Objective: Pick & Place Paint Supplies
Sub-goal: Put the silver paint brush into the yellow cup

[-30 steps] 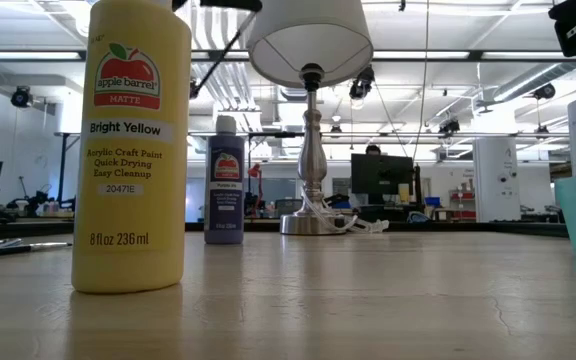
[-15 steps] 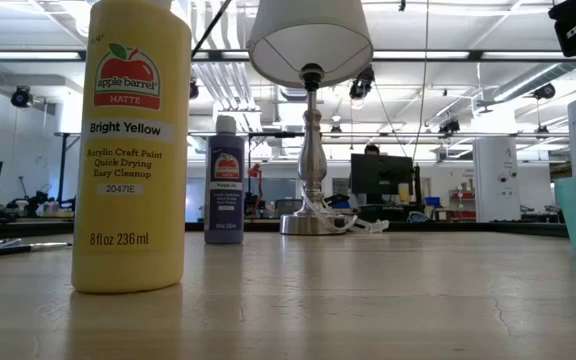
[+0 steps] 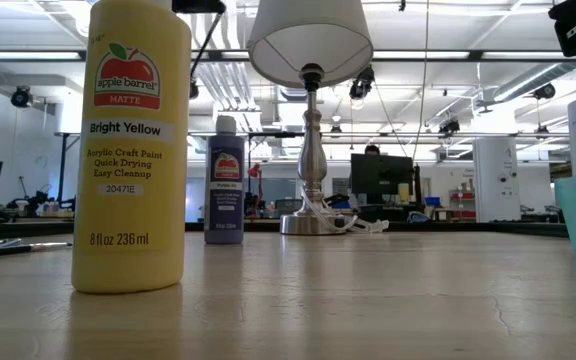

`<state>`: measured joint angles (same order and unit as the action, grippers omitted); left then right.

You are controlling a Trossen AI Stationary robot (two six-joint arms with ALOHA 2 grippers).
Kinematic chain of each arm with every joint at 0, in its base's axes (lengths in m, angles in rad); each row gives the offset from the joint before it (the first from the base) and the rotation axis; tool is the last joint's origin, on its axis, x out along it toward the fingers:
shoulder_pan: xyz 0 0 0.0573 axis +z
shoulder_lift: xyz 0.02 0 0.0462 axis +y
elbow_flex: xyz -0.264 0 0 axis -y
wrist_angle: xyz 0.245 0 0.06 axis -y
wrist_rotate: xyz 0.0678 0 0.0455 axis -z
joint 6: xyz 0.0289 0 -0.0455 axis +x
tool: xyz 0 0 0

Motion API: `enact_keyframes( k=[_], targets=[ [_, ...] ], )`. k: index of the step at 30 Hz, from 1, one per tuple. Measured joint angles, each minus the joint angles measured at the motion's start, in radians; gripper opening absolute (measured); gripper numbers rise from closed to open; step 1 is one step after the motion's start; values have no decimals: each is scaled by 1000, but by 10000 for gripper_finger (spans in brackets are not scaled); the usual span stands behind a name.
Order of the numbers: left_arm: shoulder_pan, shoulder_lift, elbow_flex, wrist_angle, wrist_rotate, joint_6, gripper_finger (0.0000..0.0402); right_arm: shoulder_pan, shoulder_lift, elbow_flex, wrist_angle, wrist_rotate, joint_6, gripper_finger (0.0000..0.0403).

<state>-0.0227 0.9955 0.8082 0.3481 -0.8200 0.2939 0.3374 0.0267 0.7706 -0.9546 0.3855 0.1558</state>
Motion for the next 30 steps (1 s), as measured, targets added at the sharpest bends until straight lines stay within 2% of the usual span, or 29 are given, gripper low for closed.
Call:
enact_keyframes(
  k=[3, 16, 21, 30],
  targets=[
    [12, -63, -53, 40, 26, -7, 2, 0, 0, 0, 0, 0, 0, 8],
    [21, -250, -422, 472, 125, -105, 1, 0, 0, 0, 0, 0, 0, 8],
    [21, -279, -479, 483, 126, -184, 1, 0, 0, 0, 0, 0, 0, 8],
    [19, -280, -487, 424, 126, -219, 1, 0, 0, 0, 0, 0, 0, 8]
  ],
)
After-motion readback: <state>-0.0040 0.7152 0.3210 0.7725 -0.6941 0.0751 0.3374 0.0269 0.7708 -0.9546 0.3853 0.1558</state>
